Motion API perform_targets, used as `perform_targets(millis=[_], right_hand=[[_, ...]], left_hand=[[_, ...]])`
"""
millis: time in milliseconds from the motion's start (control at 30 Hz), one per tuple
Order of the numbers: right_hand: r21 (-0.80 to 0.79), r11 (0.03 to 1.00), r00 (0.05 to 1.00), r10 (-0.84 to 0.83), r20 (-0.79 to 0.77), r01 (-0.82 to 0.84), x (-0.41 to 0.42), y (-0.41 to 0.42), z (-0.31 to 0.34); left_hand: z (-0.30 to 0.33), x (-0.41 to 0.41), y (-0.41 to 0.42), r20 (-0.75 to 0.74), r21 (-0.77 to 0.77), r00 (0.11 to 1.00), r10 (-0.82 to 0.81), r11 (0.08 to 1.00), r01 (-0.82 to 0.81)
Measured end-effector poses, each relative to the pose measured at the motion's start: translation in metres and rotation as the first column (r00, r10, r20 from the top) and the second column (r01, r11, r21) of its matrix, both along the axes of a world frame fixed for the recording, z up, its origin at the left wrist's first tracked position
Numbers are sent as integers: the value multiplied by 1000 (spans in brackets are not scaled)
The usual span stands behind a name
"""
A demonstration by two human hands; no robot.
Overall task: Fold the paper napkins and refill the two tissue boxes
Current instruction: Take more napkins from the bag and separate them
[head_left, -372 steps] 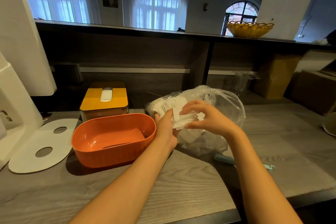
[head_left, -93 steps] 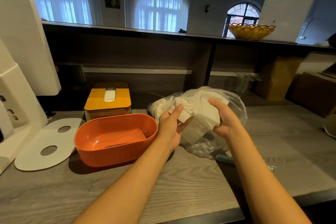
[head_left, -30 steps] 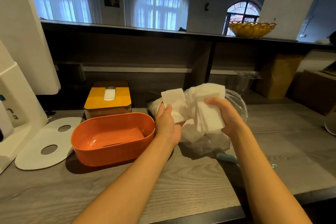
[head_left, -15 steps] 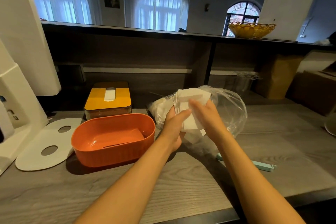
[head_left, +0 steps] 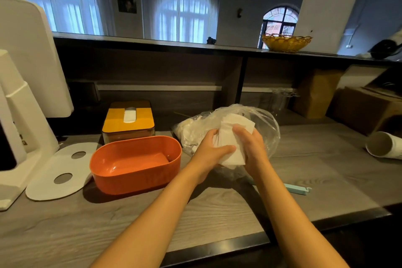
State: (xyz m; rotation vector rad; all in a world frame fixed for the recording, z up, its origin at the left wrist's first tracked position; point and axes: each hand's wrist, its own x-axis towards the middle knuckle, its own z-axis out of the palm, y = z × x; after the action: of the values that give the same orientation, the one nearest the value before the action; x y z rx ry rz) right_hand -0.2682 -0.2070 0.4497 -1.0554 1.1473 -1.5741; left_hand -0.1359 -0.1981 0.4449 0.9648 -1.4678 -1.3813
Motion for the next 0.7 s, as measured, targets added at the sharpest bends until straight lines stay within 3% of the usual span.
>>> perform_targets(millis=[133,300,533,700], right_hand=[[-70,983,977,180,113,-172,-14,38,-3],[-32,935,935,354,-14,-354,-3,85,-5],[34,953,908,296,-297,-300,53,119,-25],[89,968,909,250,-332,-234,86,127,-40]], left_hand=[[4,21,31,49,-71,998,40,997,-36],[-5,63,75,-132,-61,977,170,982,-179],[-32,120,113,12,-171,961,276,948,-270],[-43,135,121,149,-249,921,360,915,-317]])
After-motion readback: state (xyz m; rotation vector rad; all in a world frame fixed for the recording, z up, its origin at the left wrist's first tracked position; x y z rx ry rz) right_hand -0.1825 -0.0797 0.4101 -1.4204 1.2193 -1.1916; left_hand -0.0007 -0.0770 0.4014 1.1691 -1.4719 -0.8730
